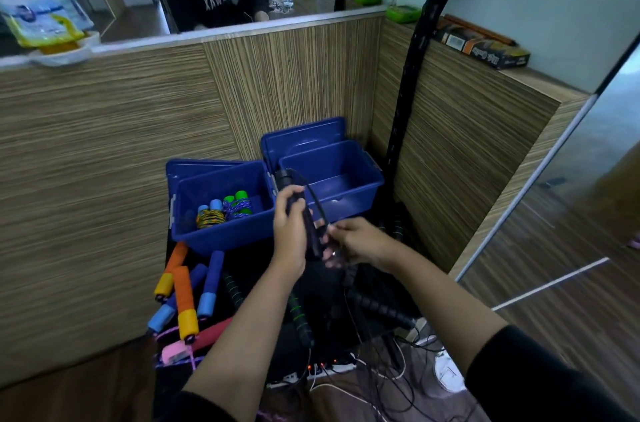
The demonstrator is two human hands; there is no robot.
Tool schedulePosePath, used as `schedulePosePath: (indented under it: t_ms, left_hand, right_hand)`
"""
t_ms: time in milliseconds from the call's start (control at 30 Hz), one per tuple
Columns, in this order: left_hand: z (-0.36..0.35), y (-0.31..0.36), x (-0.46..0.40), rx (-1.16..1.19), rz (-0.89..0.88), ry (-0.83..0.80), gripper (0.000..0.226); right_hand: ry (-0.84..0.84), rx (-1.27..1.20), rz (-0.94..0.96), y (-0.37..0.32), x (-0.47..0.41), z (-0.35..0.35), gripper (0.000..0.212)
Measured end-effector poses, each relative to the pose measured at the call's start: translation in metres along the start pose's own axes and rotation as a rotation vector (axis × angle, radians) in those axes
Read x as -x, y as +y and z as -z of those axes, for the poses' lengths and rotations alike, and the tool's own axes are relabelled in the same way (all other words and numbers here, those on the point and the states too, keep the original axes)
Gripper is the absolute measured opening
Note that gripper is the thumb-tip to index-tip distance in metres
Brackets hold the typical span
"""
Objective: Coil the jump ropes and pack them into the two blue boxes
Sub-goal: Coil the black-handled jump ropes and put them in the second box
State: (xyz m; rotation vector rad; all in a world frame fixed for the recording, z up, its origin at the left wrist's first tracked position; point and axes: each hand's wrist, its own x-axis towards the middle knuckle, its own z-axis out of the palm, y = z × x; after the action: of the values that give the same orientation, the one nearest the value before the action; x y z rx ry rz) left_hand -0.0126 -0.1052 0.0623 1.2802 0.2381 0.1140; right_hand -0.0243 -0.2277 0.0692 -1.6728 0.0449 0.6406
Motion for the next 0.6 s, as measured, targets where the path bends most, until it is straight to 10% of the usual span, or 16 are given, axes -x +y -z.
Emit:
schedulePosePath:
  t_ms: [600]
  left_hand:
    - [0.081, 0.059, -0.053, 0.091, -0.184, 0.461, 0.021]
  right_hand:
    - [-0.23, 0.461, 0.006, 0.022, 0.026, 0.027, 0.04]
